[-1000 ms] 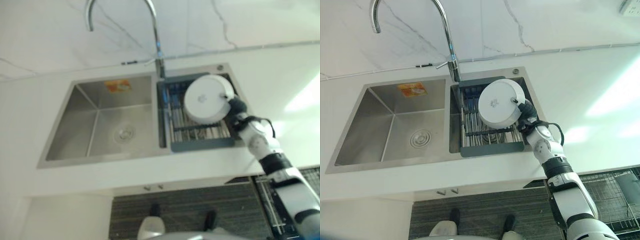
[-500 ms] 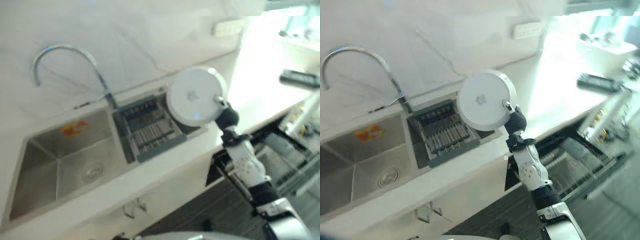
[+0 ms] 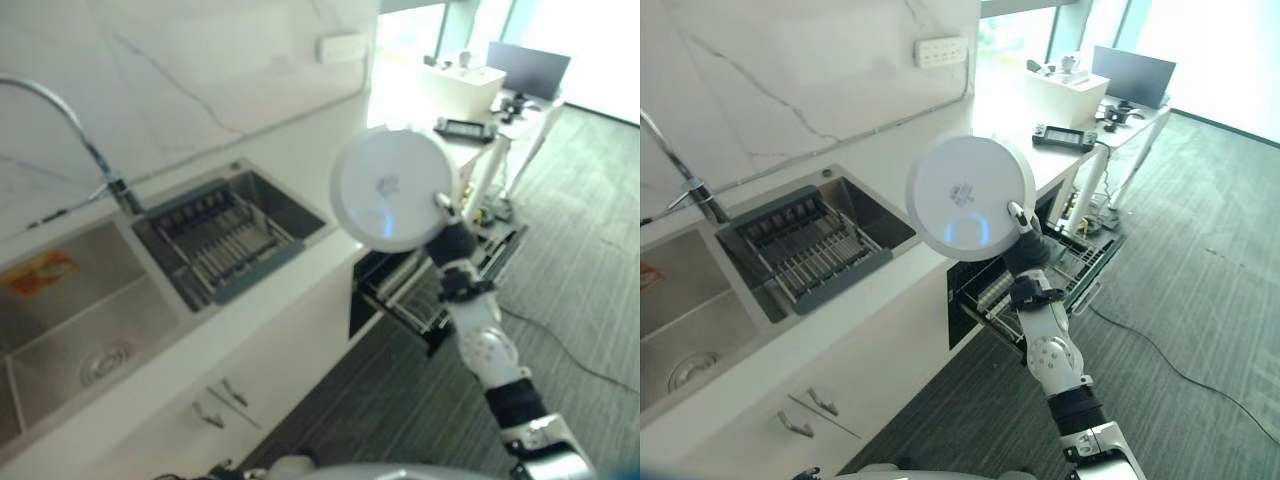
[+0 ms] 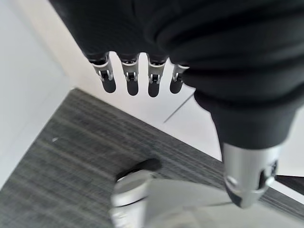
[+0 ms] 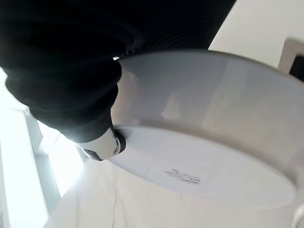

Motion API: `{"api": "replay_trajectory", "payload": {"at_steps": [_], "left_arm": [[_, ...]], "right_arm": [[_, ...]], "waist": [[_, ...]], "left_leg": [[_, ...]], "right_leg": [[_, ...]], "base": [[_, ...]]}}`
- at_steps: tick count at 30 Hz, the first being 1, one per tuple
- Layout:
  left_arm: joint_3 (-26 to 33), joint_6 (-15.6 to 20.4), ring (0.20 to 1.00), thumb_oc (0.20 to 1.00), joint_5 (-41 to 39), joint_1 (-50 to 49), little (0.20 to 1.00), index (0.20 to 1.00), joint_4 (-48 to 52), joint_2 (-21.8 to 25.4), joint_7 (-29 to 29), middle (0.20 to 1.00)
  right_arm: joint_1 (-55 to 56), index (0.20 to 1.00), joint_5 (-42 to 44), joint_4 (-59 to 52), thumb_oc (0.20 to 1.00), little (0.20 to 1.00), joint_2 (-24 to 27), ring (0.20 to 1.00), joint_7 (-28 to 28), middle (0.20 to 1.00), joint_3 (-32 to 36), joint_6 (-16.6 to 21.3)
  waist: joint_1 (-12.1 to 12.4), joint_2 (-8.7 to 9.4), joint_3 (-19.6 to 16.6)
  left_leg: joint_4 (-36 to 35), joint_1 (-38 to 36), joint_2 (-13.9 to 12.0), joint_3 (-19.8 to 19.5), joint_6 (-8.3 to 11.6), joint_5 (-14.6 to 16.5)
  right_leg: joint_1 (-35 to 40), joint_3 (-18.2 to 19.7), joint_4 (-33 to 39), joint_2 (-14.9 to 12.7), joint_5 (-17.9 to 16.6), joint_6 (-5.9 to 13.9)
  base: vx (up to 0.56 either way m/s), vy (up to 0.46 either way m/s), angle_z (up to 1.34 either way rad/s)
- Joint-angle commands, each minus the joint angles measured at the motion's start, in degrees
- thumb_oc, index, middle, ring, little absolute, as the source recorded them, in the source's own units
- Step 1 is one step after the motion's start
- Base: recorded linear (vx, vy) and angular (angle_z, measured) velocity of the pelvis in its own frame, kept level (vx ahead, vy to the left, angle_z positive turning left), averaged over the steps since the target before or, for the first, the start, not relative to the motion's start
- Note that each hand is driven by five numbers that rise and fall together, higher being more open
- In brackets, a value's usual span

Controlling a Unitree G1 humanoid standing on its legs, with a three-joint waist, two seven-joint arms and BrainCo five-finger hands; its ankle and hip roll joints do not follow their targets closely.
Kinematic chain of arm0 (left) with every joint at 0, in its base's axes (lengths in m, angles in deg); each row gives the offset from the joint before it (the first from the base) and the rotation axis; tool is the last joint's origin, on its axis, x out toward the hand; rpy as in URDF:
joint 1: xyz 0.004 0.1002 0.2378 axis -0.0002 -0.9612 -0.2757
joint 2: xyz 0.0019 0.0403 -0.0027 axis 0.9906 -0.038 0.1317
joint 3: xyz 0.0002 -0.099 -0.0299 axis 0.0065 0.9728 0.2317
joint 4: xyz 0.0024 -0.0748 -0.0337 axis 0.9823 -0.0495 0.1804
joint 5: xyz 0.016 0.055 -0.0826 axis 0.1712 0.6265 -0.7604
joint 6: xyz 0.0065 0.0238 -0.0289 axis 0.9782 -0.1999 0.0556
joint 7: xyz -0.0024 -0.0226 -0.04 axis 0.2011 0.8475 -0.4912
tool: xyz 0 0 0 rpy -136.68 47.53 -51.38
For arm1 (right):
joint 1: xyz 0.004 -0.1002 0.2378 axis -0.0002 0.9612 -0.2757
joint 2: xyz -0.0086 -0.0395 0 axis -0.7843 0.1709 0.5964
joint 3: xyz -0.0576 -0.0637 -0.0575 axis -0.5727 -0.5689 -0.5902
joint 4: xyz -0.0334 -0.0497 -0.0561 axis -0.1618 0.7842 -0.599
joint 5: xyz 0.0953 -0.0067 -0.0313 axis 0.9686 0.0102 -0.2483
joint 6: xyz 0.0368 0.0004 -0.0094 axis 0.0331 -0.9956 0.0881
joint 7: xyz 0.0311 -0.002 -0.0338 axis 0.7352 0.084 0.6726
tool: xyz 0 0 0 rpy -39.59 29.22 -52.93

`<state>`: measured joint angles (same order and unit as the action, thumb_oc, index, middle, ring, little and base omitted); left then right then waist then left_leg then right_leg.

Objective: Place the dishes in the dishwasher.

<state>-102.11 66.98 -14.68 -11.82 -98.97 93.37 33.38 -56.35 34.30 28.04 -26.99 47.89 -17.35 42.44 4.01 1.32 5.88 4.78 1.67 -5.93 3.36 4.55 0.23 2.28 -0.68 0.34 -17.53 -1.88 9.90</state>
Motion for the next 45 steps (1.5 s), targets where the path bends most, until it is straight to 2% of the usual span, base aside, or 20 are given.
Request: {"api": "replay_trajectory", "payload": {"at_steps": [1,3,4,5,6,8,11,13,19,29,30,31,32,33,35,36,37,39,41,45], "left_arm": [[0.0,-1.9,1.0,1.0,-3.0,0.0,1.0,1.0,1.3,3.0,3.3,1.0],[2.2,-2.9,1.0,1.0,-6.6,-0.8,1.0,1.0,0.9,2.5,3.2,1.0],[2.9,-2.7,1.0,1.0,-6.8,-1.1,1.0,1.0,-0.6,1.8,3.4,1.0],[3.0,-1.6,1.0,1.0,-5.4,-2.1,1.0,1.0,-1.0,1.1,2.9,1.0],[2.2,-0.5,1.0,1.0,-4.0,-2.4,1.0,1.0,-0.9,0.9,2.1,1.0],[0.7,-0.2,1.0,1.0,-3.5,-1.9,1.0,1.0,-0.9,0.7,1.8,1.0],[-1.2,-0.6,1.0,1.0,-3.4,-0.7,1.0,1.0,-1.1,0.6,0.9,1.0],[-1.3,0.0,1.0,1.0,-3.6,-1.0,1.0,1.0,-2.2,0.3,0.3,1.0],[-1.9,-0.3,1.0,1.0,-3.2,-1.1,1.0,1.0,-2.3,1.1,-0.2,1.0],[-1.7,0.7,1.0,1.0,-4.7,-2.4,1.0,1.0,0.3,0.6,0.2,1.0],[-1.3,0.9,1.0,1.0,-3.9,-2.6,1.0,1.0,0.3,0.7,0.2,1.0],[-1.9,1.6,1.0,1.0,-1.2,-2.3,1.0,1.0,0.2,1.2,-0.3,1.0],[-2.6,1.7,1.0,1.0,-1.2,-2.1,1.0,1.0,0.2,1.4,0.1,1.0],[-2.9,1.1,1.0,1.0,-1.9,-1.9,1.0,1.0,0.8,1.7,0.5,1.0],[-3.1,0.3,1.0,1.0,-4.5,-0.6,1.0,1.0,1.9,2.3,0.6,1.0],[-2.7,0.0,1.0,1.0,-5.1,0.2,1.0,1.0,2.6,2.6,0.8,1.0],[-2.0,-1.1,1.0,1.0,-6.2,1.2,1.0,1.0,4.6,3.2,2.0,1.0],[-1.3,-2.6,1.0,1.0,-7.3,2.0,1.0,1.0,5.9,3.9,3.2,1.0],[1.3,-1.7,1.0,1.0,-7.3,2.3,1.0,1.0,5.0,3.9,2.3,1.0],[0.7,-0.9,1.0,1.0,-4.9,1.2,1.0,1.0,2.7,2.2,2.2,1.0]], "right_arm": [[-5.8,0.2,4.2,-5.5,0.2,0.2,2.6,0.2,0.0,0.2,-0.5,2.1],[-5.8,0.2,2.4,-5.1,0.2,0.2,2.9,0.2,0.4,0.2,-3.7,2.6],[-5.6,0.2,2.1,-3.8,0.2,0.2,2.4,0.2,0.6,0.2,-5.7,3.2],[-4.6,0.2,1.0,-3.6,0.2,0.2,2.2,0.2,1.3,0.2,-6.1,3.3],[-3.5,0.2,0.5,-4.0,0.2,0.2,3.2,0.2,1.6,0.2,-4.7,3.9],[-3.0,0.2,-0.1,-4.9,0.2,0.2,4.4,0.2,1.4,0.2,-2.9,3.9],[-2.9,0.2,-0.1,-7.8,0.2,0.2,6.0,0.2,-0.9,0.2,-0.8,3.1],[-2.5,0.2,-1.7,-7.8,0.2,0.2,5.6,0.2,-1.0,0.2,-1.7,2.8],[3.0,0.2,-2.4,-10.1,0.2,0.2,6.1,0.2,-0.6,0.2,-2.2,1.9],[2.3,0.2,-4.9,-8.2,0.2,0.2,4.3,0.2,-2.9,0.2,-0.3,3.6],[2.3,0.2,-4.9,-7.2,0.2,0.2,3.7,0.2,-2.9,0.2,0.3,4.2],[3.1,0.2,-5.2,-6.2,0.2,0.2,3.3,0.2,-2.2,0.2,0.7,5.3],[3.4,0.2,-5.1,-5.9,0.2,0.2,3.4,0.2,-1.9,0.2,0.9,5.4],[3.5,0.2,-5.1,-5.4,0.2,0.2,3.3,0.2,-1.7,0.2,0.9,5.3],[3.3,0.2,-5.6,-4.6,0.2,0.2,3.1,0.2,-1.3,0.2,0.0,5.2],[2.8,0.2,-5.9,-4.3,0.2,0.2,3.2,0.2,-0.8,0.2,-0.1,4.8],[1.4,0.2,-5.4,-3.6,0.2,0.2,3.2,0.2,-0.1,0.2,0.3,4.1],[0.7,0.2,-4.6,-2.9,0.2,0.2,2.9,0.2,-0.5,0.2,0.8,4.3],[0.3,0.2,-4.8,-2.7,0.2,0.2,2.9,0.2,-1.1,0.2,0.3,6.0],[1.2,0.2,-4.3,-4.0,0.2,0.2,4.0,0.2,-2.0,0.2,0.7,6.7]], "waist": [[1.0,1.13,0.4],[1.2,0.71,1.1],[2.0,0.87,1.6],[2.0,0.5,2.0],[1.5,-0.15,2.2],[1.2,-0.9,2.3],[1.5,-1.92,2.9],[2.1,-1.86,3.2],[1.0,-1.02,2.0],[3.7,0.6,4.1],[4.1,0.7,4.2],[3.5,0.31,4.7],[2.8,-0.1,5.1],[2.2,-0.24,5.5],[1.0,-0.07,5.8],[0.4,0.34,6.2],[-0.1,1.0,7.3],[0.5,1.7,7.4],[1.2,1.91,7.2],[0.6,0.95,6.3]], "left_leg": [[0.4,-5.7,-4.9,-4.0,0.14,3.2],[0.2,-4.9,-7.1,-5.7,0.82,1.2],[1.9,-3.6,-5.6,-8.4,0.23,1.5],[2.4,-2.4,-4.7,-7.0,-0.17,0.4],[0.5,-1.5,-4.4,-2.9,0.23,-1.5],[-2.8,-0.7,-3.3,-2.2,0.91,-3.6],[-7.6,2.9,-0.4,-4.4,1.88,-7.9],[-8.8,3.9,0.7,-7.8,1.51,-8.5],[-7.3,2.2,1.5,-5.1,-0.16,-6.5],[2.1,4.7,3.8,-2.3,-3.28,-0.5],[2.9,5.1,4.2,-2.3,-4.26,0.1],[3.0,4.6,5.2,-3.3,-6.23,0.8],[3.1,4.1,5.3,-3.5,-6.61,1.1],[3.1,3.4,5.3,-3.4,-6.59,1.5],[3.6,2.9,5.4,-4.1,-5.96,2.1],[3.4,3.0,5.7,-4.5,-5.48,2.5],[3.2,2.5,5.6,-5.1,-5.07,3.8],[3.5,3.1,4.0,-5.3,-4.42,3.3],[0.3,2.8,0.7,-5.5,-2.16,0.1],[-5.2,1.4,-2.7,-3.6,-0.08,-3.5]], "right_leg": [[0.1,-3.8,0.5,4.3,-3.6,0.3],[-1.4,-2.6,-3.5,7.1,-0.3,-2.24],[-1.8,-2.9,-4.2,8.0,0.4,-3.44],[-1.3,-3.5,-4.3,9.2,0.9,-4.53],[-0.6,-6.8,-3.6,9.6,1.0,-4.89],[0.3,-9.4,-2.4,10.1,1.3,-5.0],[1.4,-10.8,-1.4,11.1,2.2,-5.26],[2.2,-9.7,-1.1,11.5,3.2,-5.79],[3.5,-8.8,-1.7,10.1,3.3,-4.63],[3.4,-9.5,-2.4,5.0,1.6,-1.73],[2.9,-10.1,-6.3,4.2,1.7,-1.81],[-2.9,-8.1,-19.5,3.9,-2.2,-1.66],[-5.7,-6.5,-23.0,4.3,-3.2,-2.15],[-7.5,-5.9,-23.2,4.0,-4.1,-2.66],[-8.3,-4.4,-14.2,4.0,-3.5,-3.46],[-9.7,-3.2,-8.9,4.1,-5.8,-2.63],[-12.7,-1.7,-6.6,4.2,-10.1,-1.72],[-10.0,-3.4,-4.2,4.9,-7.0,-1.59],[-7.7,-6.1,-2.7,6.4,-4.6,-1.8],[-6.3,-7.7,-0.5,7.9,-3.3,-2.59]], "base": [[0.09,-0.624,0.09],[0.09,-0.642,-0.31],[0.11,-0.605,-0.24],[0.11,-0.425,-0.07],[0.09,-0.224,0.25],[0.07,-0.047,0.92],[0.04,0.046,1.09],[0.12,0.124,0.56],[0.21,0.133,-0.34],[0.1,0.149,-0.18],[0.07,0.18,-0.19],[0.1,0.175,-0.24],[0.12,0.142,-0.14],[0.12,0.012,0.17],[0.1,-0.131,0.36],[0.05,-0.364,0.16],[0.03,-0.436,0.01],[0.03,-0.419,0.54],[0.03,-0.341,0.69],[0.05,-0.127,0.28]]}}
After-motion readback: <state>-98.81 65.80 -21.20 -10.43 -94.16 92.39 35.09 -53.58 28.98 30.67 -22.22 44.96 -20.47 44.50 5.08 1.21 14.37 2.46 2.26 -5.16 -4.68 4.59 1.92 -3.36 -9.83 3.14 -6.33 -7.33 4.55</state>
